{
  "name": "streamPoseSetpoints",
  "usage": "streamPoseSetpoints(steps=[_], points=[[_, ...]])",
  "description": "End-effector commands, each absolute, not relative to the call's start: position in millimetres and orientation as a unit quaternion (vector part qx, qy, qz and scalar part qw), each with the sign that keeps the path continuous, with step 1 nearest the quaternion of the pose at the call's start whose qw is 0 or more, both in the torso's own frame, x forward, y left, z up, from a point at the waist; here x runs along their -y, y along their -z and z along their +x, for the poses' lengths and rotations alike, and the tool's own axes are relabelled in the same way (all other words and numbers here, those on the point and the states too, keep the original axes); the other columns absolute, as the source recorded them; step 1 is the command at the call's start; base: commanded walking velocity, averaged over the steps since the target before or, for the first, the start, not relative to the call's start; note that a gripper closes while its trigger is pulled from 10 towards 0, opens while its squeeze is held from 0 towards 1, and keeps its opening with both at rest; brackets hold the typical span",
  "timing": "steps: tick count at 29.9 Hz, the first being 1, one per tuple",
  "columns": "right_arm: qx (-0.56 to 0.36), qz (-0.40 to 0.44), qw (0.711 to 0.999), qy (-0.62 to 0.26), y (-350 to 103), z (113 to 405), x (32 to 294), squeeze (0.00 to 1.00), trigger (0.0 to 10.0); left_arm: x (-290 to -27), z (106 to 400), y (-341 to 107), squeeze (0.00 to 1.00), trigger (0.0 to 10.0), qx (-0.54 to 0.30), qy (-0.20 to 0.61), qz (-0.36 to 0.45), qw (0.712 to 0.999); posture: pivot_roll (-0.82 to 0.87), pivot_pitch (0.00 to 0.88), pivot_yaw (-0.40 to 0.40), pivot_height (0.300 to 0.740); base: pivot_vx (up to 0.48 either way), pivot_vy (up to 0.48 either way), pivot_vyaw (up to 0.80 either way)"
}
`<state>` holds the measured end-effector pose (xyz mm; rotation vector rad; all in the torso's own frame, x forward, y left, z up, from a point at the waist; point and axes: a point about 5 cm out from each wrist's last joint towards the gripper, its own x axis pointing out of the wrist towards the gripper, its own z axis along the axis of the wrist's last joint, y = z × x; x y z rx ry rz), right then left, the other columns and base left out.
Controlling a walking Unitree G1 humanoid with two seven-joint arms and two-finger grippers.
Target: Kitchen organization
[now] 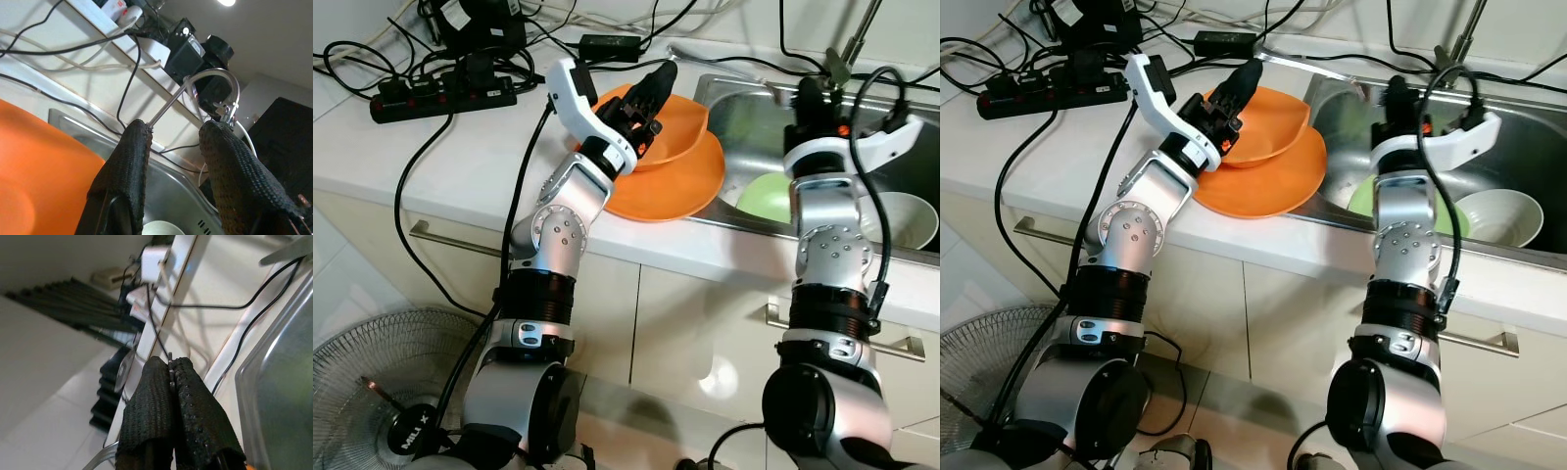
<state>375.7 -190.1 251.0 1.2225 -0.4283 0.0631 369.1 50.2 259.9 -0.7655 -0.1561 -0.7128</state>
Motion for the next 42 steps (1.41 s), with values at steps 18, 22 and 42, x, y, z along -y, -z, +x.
streamPoseSetpoints(steps=[18, 22, 42], points=[[0.216, 0.345, 0.895, 0.181, -243, 378, 242, 0.0, 10.0, -47, 357, -249, 0.0, 10.0, 0.06, 0.345, -0.351, 0.868, 0.1, 0.055, 0.04, 0.74, 0.0, 0.0, 0.0], [0.205, 0.244, 0.922, 0.218, -241, 377, 244, 0.0, 10.0, -50, 354, -246, 0.0, 10.0, 0.058, 0.342, -0.346, 0.872, 0.1, 0.055, 0.042, 0.74, 0.0, 0.0, 0.0], [0.137, -0.047, 0.971, 0.188, -212, 388, 214, 0.0, 10.0, -74, 345, -228, 0.0, 10.0, 0.037, 0.309, -0.303, 0.901, 0.13, 0.046, 0.039, 0.74, 0.0, 0.0, 0.0]])
